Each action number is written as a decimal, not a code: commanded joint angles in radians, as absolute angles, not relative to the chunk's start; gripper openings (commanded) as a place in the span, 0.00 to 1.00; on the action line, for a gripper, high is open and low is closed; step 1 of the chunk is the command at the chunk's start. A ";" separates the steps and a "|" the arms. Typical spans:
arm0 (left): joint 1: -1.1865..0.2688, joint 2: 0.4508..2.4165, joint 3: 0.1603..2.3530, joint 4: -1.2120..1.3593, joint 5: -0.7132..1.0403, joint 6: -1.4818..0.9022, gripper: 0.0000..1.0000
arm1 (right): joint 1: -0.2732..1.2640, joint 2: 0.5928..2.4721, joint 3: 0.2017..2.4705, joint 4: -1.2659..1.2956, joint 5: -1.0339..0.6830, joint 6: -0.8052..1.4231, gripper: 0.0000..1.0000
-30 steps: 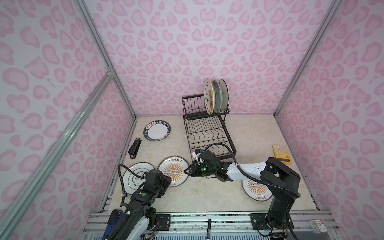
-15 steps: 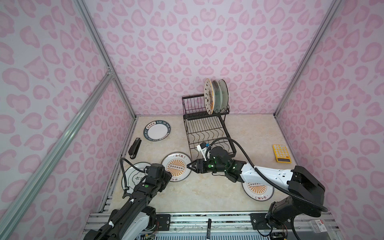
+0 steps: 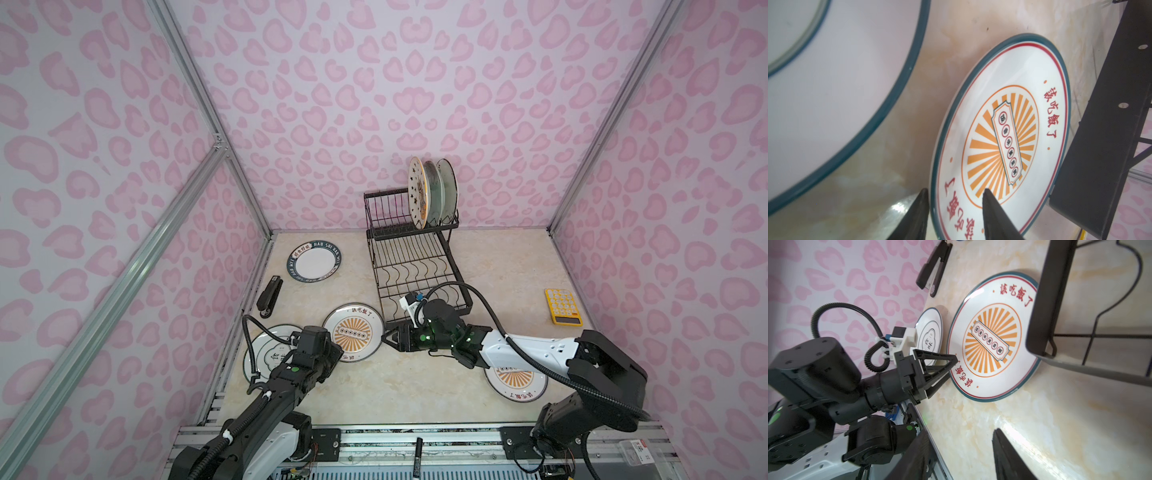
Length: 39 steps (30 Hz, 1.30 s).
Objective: Load the plates into the dish rack
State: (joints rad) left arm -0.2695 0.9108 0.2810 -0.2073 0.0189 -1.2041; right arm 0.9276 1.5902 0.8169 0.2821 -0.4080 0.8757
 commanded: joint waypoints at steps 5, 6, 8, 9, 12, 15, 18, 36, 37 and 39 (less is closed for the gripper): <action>-0.270 0.914 0.260 -0.164 0.011 -1.207 0.40 | 0.940 1.674 0.771 0.459 -0.360 1.025 0.49; -0.269 0.914 0.259 -0.163 0.011 -1.208 0.40 | 0.940 1.677 0.774 0.458 -0.361 1.026 0.49; -0.269 0.914 0.258 -0.166 0.011 -1.207 0.38 | 0.939 1.683 0.781 0.452 -0.360 1.021 0.49; -0.270 0.911 0.256 -0.168 0.010 -1.207 0.37 | 0.939 1.686 0.783 0.448 -0.362 1.020 0.49; -0.269 0.910 0.252 -0.166 0.010 -1.209 0.32 | 0.940 1.692 0.782 0.454 -0.367 1.024 0.49; -0.269 0.909 0.246 -0.164 0.008 -1.213 0.32 | 0.940 1.689 0.780 0.452 -0.365 1.023 0.49; -0.268 0.908 0.242 -0.167 0.005 -1.213 0.28 | 0.940 1.681 0.776 0.450 -0.362 1.020 0.48; -0.269 0.914 0.247 -0.182 -0.007 -1.210 0.07 | 0.937 1.656 0.770 0.424 -0.354 0.999 0.48; -0.269 0.913 0.247 -0.186 -0.010 -1.211 0.05 | 0.936 1.654 0.771 0.421 -0.354 0.996 0.48; -0.269 0.907 0.249 -0.198 -0.014 -1.210 0.03 | 0.934 1.651 0.772 0.419 -0.354 0.992 0.48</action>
State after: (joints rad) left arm -0.2680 0.9096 0.2451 -0.1009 0.0010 -1.2381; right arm 0.9360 1.6550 0.7753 0.4198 -0.3664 1.0096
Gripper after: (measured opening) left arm 0.111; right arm 0.480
